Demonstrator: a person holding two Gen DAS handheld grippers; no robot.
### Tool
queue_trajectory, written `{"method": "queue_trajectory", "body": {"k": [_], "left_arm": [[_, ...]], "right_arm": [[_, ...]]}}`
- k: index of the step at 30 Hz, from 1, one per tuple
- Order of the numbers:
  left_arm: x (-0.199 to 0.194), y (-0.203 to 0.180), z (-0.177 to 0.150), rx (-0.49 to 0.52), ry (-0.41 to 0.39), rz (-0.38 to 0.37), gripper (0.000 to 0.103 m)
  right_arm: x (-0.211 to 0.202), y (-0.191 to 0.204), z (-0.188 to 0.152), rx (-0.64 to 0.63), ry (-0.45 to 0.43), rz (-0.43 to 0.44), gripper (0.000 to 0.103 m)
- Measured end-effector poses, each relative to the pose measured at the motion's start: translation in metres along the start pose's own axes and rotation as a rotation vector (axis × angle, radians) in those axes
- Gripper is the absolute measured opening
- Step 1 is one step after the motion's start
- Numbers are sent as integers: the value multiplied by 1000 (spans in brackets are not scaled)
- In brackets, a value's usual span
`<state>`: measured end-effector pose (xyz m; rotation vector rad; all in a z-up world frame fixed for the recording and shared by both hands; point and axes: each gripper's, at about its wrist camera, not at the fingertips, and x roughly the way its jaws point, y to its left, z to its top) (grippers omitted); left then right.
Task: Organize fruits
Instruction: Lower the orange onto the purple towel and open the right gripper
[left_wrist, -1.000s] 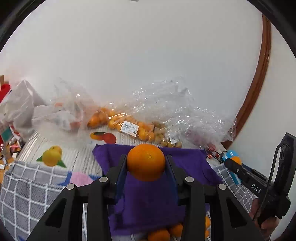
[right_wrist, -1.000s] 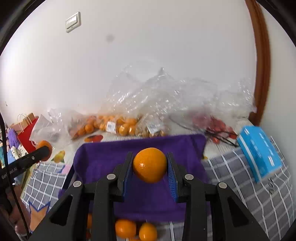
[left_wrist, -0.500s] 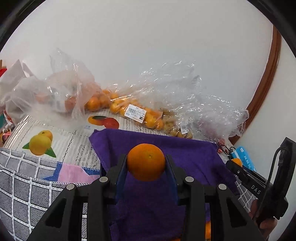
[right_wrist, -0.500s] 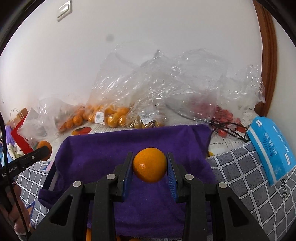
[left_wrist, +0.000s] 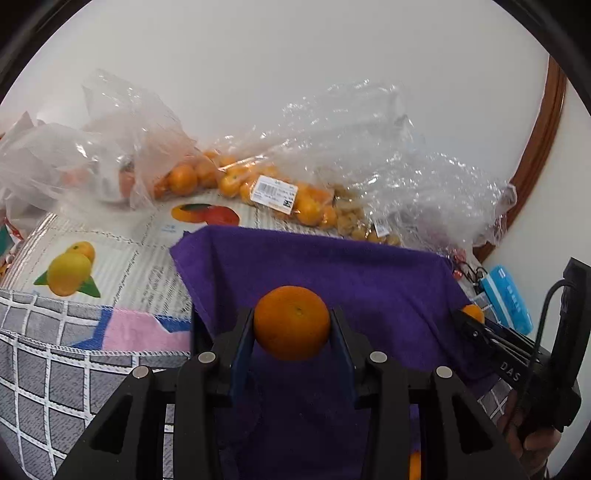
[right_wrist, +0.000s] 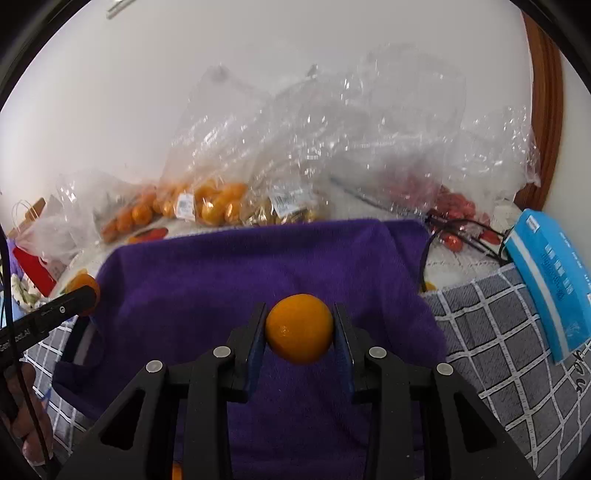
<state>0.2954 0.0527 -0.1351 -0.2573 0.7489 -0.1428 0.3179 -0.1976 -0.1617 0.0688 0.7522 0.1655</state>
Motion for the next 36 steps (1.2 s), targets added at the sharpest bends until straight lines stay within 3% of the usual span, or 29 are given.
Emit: {"method": "queue_trajectory", "body": {"k": [36], "left_arm": [[20,-2,-8,35,68,52,38]], "right_arm": [[24,7,-17,-43,77,-22,34]]}}
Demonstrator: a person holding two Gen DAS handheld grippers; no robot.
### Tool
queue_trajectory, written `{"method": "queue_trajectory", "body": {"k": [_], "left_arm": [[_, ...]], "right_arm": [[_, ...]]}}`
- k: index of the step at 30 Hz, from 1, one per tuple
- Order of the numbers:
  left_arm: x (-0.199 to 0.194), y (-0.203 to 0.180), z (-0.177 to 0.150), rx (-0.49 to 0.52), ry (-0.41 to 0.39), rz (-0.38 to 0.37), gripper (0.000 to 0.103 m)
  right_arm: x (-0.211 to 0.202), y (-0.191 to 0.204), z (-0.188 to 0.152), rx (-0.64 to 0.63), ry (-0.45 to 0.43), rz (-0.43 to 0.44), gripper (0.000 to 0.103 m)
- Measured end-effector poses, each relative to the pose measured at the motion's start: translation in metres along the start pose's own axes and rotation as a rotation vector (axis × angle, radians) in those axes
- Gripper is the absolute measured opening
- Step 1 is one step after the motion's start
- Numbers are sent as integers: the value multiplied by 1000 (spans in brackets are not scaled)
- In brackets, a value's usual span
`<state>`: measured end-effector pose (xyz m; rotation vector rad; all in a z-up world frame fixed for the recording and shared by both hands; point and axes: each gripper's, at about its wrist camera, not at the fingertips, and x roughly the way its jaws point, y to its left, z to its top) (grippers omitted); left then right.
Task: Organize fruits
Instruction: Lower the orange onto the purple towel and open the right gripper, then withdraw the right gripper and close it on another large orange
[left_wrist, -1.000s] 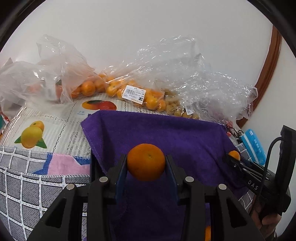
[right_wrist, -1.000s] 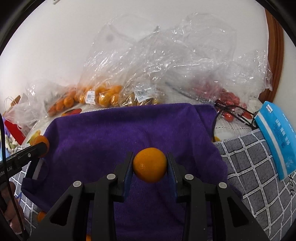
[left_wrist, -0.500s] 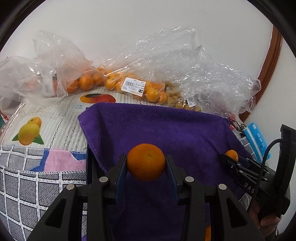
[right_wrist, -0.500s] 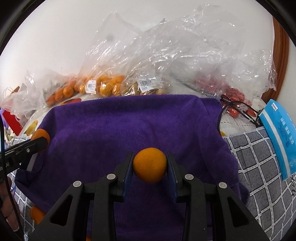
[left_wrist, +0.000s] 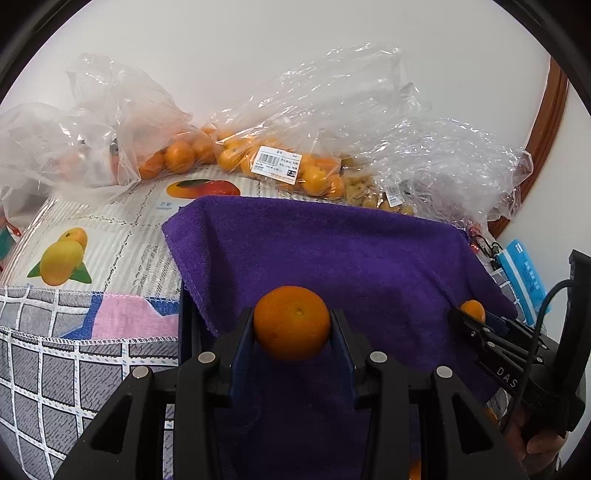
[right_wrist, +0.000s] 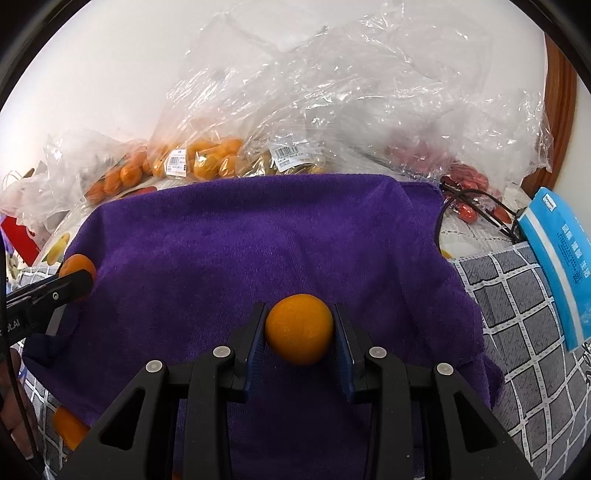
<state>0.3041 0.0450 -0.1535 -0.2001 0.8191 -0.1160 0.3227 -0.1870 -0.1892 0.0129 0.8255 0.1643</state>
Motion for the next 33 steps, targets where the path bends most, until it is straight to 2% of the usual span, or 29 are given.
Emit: {"method": "queue_trajectory", "body": {"k": [8,14,15,16,19,22,24,28,33], "left_arm": [[4,1,-1,-8,14,4,38],[4,-1,-1,0,13,5,38],[4,-1,-1,0,11,3,39],[4,-1,-2,1,7,5,41],[1,-1,-2,3,-20,-2,50],[-4,0,-1,5,-47,-2,51],[-7,1,-1,-6,-56,-6,51],[-13,2,0,-11,-76,-18,51],[-27,3,2,-22,-130,-22,51]], "right_arm": [[-3,1,-1,-5,-16,-6,40],[-11,-3,-1,13,-35,-13,58],[-12,-4,-1,16,-35,-11,64],[-13,-4,-1,23,-38,-12,70],[-14,-6,1,37,-32,-43,74],[-14,-11,3,69,-8,-52,85],[-16,-16,3,100,-13,-57,87],[-20,-20,6,130,-20,-157,88],[-29,-20,12,126,-29,-109,88]]}}
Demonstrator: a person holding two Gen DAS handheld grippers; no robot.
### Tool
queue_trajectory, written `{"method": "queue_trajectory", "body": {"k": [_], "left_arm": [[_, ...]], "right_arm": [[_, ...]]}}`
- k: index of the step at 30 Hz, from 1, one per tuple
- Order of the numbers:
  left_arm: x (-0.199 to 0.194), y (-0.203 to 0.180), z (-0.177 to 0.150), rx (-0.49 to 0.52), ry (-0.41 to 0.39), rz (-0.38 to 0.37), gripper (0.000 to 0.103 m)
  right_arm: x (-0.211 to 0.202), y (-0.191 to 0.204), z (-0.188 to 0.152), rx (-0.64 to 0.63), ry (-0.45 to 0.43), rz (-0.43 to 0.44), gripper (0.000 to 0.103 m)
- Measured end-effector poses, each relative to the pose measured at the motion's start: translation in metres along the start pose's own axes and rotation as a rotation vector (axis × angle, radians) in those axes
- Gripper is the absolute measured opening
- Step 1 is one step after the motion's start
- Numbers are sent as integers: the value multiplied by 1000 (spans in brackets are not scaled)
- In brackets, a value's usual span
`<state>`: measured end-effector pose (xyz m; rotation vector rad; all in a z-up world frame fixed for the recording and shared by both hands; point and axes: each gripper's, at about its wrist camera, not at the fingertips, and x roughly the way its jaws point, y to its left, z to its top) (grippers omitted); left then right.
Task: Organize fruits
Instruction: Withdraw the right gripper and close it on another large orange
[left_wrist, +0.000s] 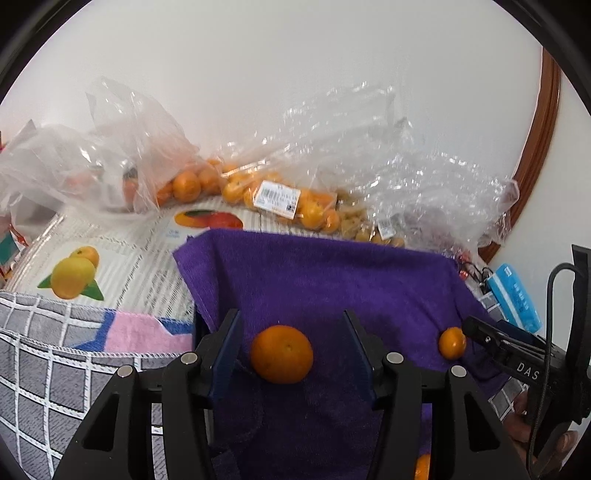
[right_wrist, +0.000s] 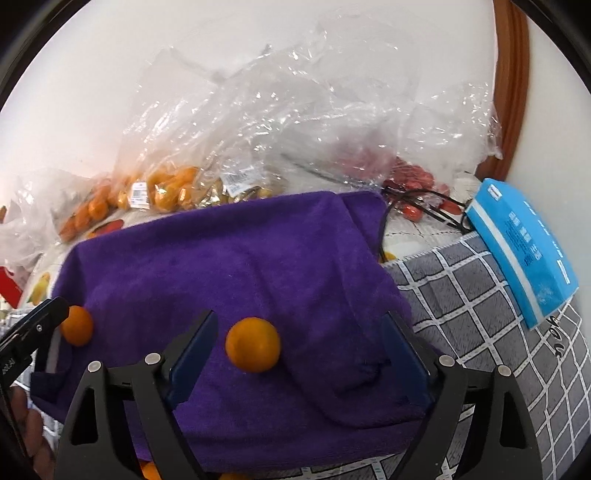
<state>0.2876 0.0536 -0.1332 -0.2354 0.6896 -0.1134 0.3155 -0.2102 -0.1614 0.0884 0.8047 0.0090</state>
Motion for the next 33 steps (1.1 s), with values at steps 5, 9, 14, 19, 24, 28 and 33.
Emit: {"method": "queue_trajectory", "body": {"k": [5,9,14,19,24,28,33], "left_arm": [[-21,-2,9,2,-70,28,51],[-40,1,15,-32,-67,-4,50],[-70,-2,5,-4,-50,-30,50],[-94,-3,-20,42,-33,-17,50],[-114,8,-44,13,-10,-23,50],[-118,16,-62,7,26,21,50],[-117,22,-85,13,49,47,50]], "right_arm": [[-17,13,3,-41,-24,22,88],[-43,24,2,-66,-49,76,88],[-73,28,-11,-56,-51,125,88],[-88,23,-35,8,-4,177,88],[-109,20,-63,18,-22,191,88],[-125,21,-83,-35,-51,165,87],[-134,17,-101,-48,-54,186,81]]}}
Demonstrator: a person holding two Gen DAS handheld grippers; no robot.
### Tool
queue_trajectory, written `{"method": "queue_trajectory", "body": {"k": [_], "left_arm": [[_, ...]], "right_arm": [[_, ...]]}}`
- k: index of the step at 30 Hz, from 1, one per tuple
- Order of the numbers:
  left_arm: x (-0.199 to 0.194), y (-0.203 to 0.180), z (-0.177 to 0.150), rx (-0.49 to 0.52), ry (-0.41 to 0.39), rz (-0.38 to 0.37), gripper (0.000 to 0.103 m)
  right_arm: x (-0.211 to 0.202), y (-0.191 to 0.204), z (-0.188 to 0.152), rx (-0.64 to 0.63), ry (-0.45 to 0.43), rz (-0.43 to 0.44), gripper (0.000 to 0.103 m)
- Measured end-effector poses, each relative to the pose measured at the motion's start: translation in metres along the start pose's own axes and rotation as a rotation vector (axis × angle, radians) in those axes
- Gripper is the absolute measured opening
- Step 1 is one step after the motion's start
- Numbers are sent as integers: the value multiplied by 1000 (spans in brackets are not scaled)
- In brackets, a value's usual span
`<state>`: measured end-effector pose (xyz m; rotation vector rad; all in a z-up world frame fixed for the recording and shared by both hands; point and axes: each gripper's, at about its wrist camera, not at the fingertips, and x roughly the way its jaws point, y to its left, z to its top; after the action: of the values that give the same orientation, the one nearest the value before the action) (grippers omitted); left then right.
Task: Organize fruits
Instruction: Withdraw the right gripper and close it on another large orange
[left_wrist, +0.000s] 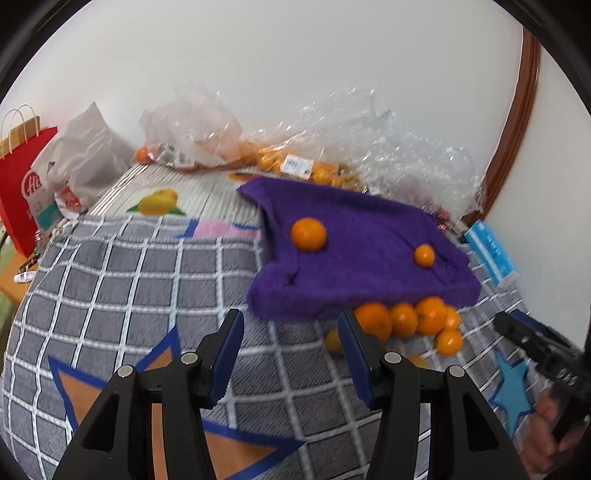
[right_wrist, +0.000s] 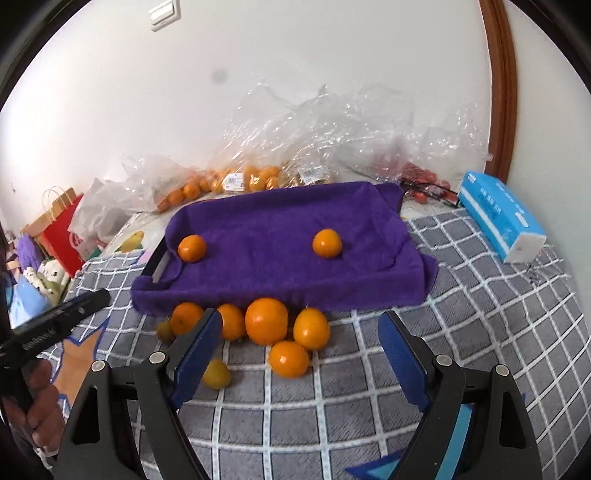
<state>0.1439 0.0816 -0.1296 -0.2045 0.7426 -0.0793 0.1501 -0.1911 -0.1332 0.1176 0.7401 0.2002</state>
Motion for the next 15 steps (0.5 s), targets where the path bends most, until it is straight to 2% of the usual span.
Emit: {"method": "queue_trajectory", "body": {"k": [4,8,10,15], "left_arm": [[12,10,-14,-10,62,28,50],[22,17,-24,-14,89,43,50],[25,20,-30,-10,90,27,50],[23,22,-32,-26,85,-19,51]], "right_arm": [[3,-4,-9,-10,33,-25,76],[12,-11,-15,4,61,-41,70],[18,-12,-18,3,75,-30,64],[30,-8,-24,-25,77,-10,59]]}}
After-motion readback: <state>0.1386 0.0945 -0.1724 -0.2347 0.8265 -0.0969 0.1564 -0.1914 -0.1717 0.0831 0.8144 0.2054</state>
